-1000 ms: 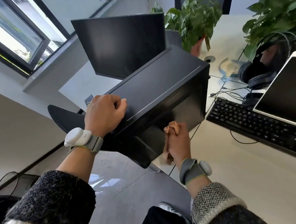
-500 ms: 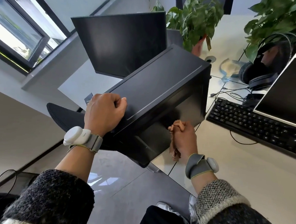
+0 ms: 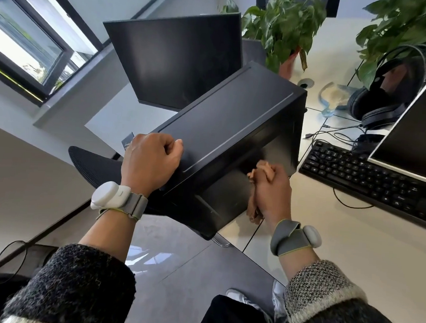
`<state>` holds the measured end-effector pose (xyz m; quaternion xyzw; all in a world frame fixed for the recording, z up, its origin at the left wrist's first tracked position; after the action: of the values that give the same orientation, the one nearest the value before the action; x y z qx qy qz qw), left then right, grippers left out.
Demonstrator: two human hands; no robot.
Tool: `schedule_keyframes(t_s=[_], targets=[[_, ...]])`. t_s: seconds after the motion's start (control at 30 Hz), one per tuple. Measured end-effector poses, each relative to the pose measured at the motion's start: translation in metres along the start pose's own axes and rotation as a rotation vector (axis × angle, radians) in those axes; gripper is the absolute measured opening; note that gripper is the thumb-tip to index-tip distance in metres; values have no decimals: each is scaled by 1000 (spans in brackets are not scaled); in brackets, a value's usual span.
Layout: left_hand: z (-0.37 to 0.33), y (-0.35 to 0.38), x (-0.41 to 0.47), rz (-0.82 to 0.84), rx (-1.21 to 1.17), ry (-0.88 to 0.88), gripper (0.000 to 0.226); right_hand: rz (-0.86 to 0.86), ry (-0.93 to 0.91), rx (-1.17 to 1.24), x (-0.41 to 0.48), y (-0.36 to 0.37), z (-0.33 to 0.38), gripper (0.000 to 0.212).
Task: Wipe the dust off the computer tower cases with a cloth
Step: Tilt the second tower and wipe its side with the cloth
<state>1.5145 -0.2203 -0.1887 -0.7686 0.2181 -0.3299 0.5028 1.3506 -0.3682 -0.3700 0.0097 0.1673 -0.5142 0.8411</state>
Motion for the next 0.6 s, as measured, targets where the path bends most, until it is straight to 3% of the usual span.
schedule_keyframes(t_s=[0.07,0.17,0.4,0.6], targets=[[-1,-1,0,1,-3,-9,51,-9,-34,111,-5,0,15,23],[-1,-3,0,-5,-2,-18,50,-33,-105,31,-2,2,15,20],[-1,-2,0,0,6,11,52,35,108,-78,18,-2,-25,23],[1,0,1,0,2,5,52,29,-43,9,16,-12,4,27]])
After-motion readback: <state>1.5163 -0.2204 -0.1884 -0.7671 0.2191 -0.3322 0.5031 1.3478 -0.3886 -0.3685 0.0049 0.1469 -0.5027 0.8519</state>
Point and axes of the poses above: each hand's wrist, its own x-axis towards the middle knuckle, its own y-axis out of the palm, z = x × y, the point moved 3 cm from there along x, towards the middle knuckle, and after that the axes turned 6 degrees about -x, right-handed, at the moved point
